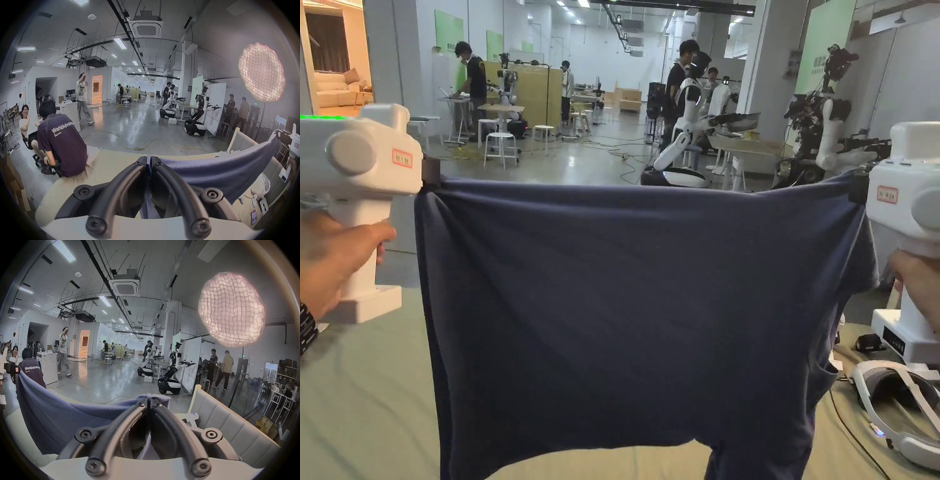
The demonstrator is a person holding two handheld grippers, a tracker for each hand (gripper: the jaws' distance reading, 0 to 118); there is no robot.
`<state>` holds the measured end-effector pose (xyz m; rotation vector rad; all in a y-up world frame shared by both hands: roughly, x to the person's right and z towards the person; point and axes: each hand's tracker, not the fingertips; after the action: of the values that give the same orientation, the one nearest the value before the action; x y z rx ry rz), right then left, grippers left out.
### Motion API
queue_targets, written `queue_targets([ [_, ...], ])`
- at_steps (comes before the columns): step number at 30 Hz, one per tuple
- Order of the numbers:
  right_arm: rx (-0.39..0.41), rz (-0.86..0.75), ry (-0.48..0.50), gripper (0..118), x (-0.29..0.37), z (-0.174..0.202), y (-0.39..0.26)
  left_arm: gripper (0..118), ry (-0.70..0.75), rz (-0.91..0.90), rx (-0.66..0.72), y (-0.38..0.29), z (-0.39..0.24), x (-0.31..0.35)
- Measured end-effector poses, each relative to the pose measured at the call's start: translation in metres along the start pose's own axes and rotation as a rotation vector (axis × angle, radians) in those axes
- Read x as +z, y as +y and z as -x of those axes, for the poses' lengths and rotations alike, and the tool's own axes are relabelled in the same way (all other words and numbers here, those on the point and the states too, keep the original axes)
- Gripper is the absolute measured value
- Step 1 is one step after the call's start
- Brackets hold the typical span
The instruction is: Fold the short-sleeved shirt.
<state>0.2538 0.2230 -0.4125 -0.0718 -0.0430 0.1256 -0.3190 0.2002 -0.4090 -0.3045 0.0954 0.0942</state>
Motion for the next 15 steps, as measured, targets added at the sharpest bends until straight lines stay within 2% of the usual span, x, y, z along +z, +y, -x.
queue_targets([
  [7, 0.021, -0.048, -0.016, 3, -0.018, 0.011, 0.025, 7, 0.029, -0.054, -0.022, 0.032, -0.002, -0.006],
  [11, 0.012, -0.049, -0.011, 3, -0.02, 0.012, 0.014, 7, 0.03, -0.05, -0.03, 0.015, -0.001, -0.014],
  [15, 0.014, -0.012, 0.007, 3, -0.016, 0.014, -0.021, 7, 0.03, -0.019, -0.035, -0.03, 0.003, -0.023],
])
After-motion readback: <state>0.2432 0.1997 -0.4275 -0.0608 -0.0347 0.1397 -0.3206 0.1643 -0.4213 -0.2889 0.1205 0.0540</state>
